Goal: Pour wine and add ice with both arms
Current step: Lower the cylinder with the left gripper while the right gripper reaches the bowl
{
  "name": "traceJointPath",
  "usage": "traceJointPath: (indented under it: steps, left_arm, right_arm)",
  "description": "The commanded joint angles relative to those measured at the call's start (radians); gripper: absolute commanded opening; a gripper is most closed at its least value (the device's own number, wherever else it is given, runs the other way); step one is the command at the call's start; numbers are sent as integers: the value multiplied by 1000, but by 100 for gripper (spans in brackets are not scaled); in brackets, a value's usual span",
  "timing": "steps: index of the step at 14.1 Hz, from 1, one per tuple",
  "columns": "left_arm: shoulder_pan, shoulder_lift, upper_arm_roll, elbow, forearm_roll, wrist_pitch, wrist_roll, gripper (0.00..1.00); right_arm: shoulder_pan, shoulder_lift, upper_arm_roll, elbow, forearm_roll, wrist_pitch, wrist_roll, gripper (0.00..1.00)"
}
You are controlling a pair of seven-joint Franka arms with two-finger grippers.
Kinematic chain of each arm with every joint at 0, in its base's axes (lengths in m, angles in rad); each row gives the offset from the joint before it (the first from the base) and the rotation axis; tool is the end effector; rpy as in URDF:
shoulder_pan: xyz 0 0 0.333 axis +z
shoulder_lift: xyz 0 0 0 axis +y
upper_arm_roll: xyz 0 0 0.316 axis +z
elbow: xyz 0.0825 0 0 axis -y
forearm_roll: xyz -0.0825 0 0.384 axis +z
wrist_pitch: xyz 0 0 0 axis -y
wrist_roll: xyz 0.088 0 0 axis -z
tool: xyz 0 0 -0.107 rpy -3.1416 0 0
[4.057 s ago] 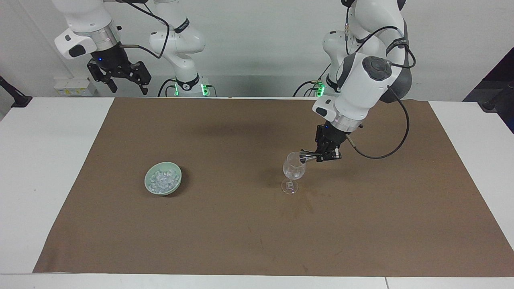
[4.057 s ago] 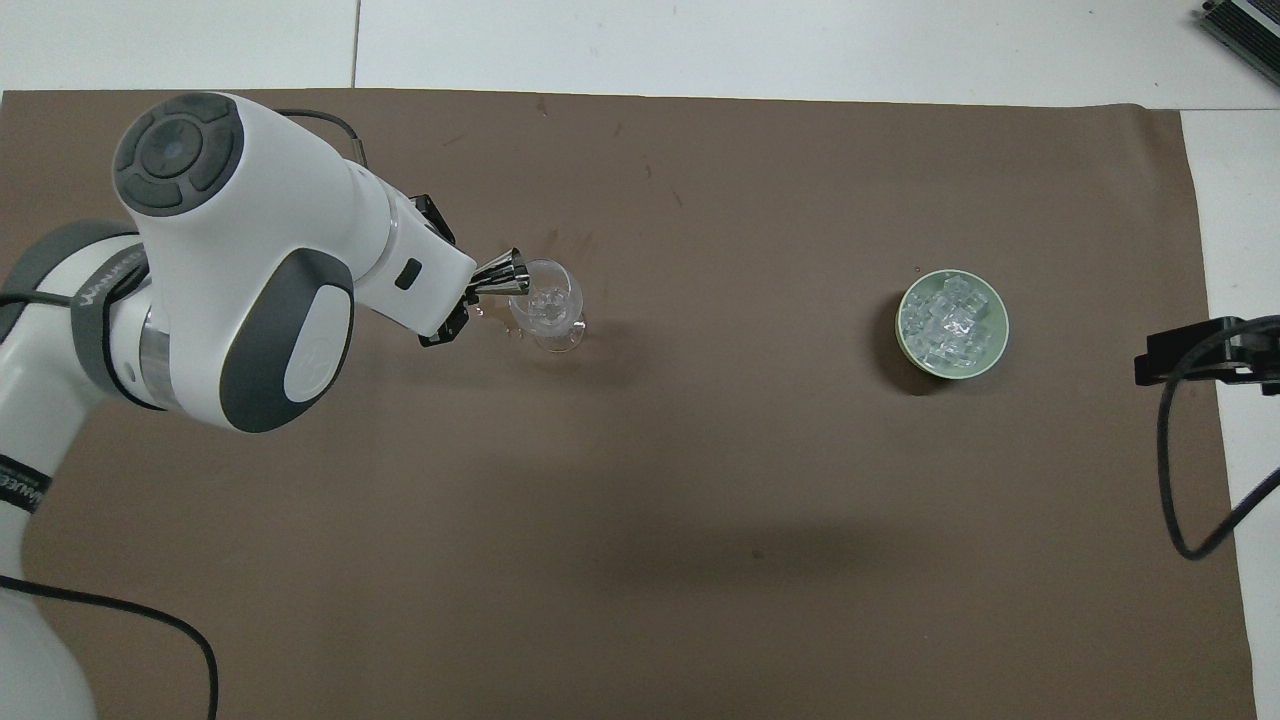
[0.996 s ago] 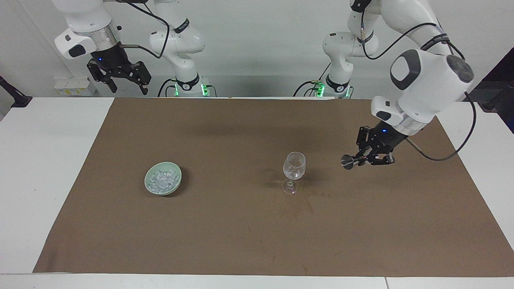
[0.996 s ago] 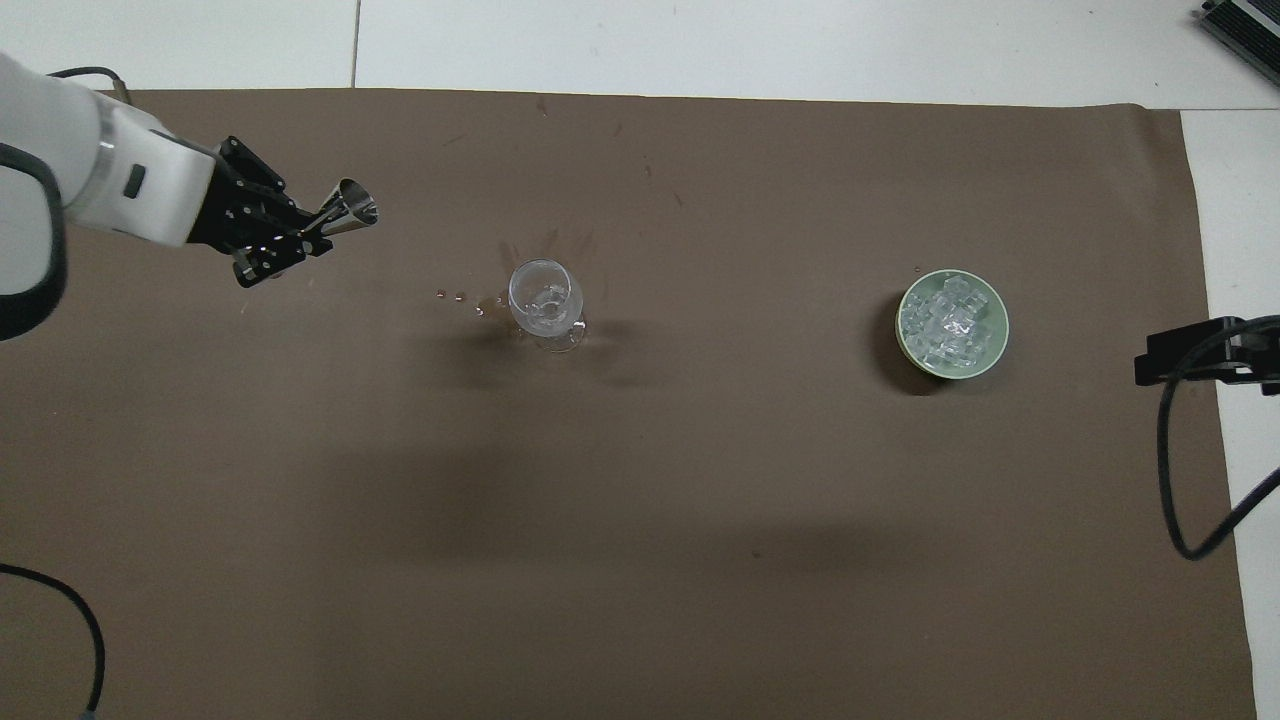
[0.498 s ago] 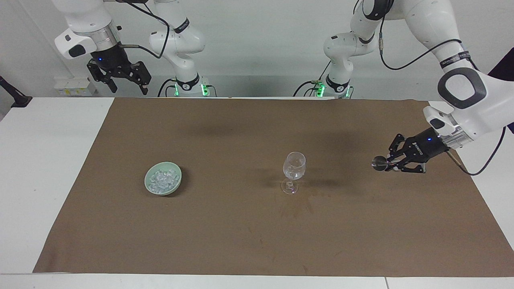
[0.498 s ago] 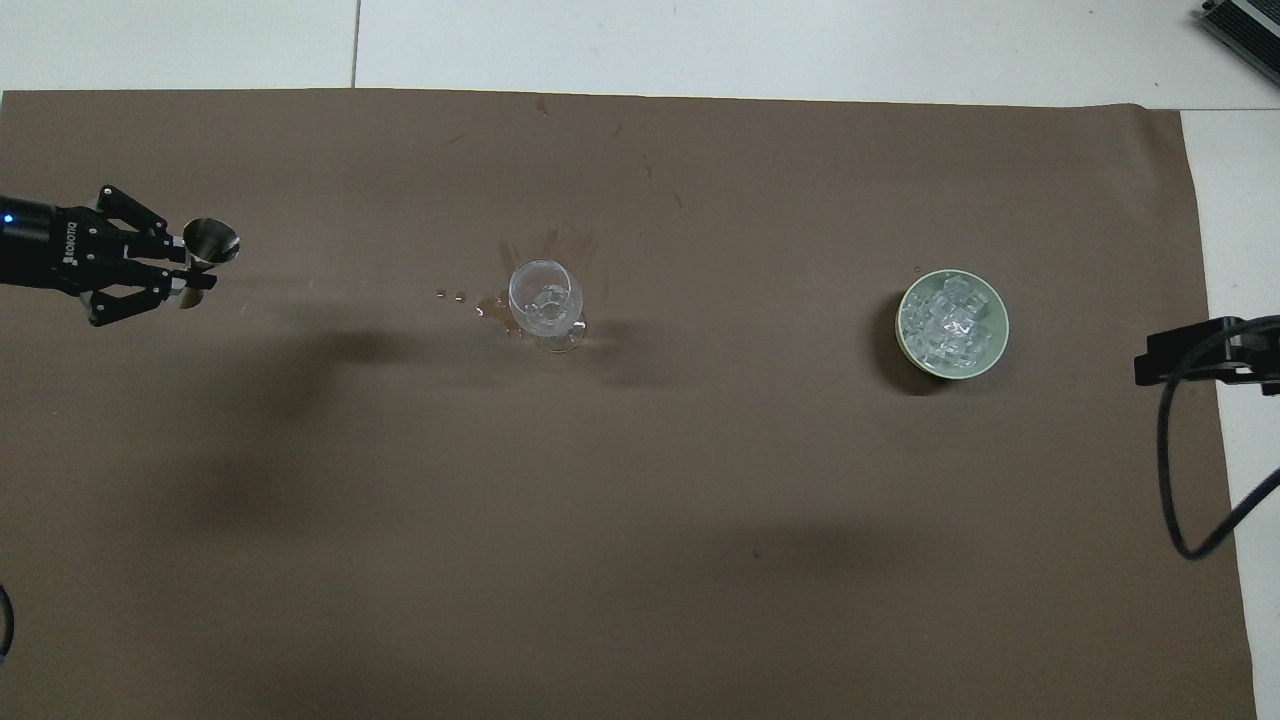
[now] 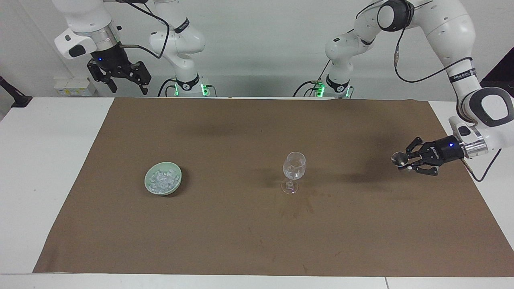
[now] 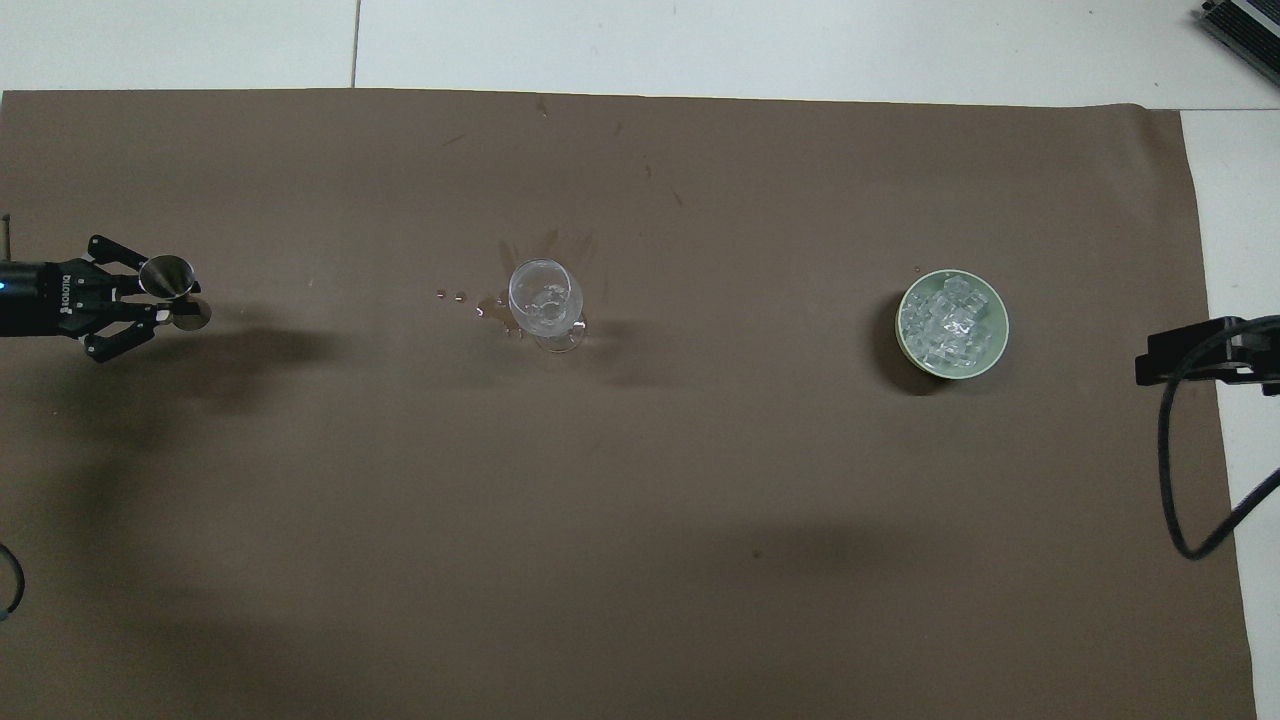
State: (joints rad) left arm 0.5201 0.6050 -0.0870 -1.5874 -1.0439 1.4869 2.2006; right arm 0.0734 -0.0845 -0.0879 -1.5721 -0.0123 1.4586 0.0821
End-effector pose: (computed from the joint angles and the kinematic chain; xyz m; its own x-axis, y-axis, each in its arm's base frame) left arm 0.6188 0.1866 0.3030 0.0857 -0.3109 0.9466 -0.9947 -0.0810 0.0635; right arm 0.5162 -0.0112 0.6593 0.9948 -0.0973 -0.0288 -0.0971 -0.9952 0.0072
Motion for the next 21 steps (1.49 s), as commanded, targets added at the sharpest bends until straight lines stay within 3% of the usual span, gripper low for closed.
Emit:
traceJointPath:
  steps: [1,6,21]
  left_arm:
    - [70,68,-31,-14,-86,-85,57,0]
    - [135,182,-59,-16,-130,-161,99,0]
    - [130,214,-54,-40,-134,-160,197,0]
  right_arm:
    - [-12,-17,7,-28,26,89,-25,100]
    - [-12,6,7,-92,26,178,-30,100]
    - [-12,181,8,-298,25,600,-110,100]
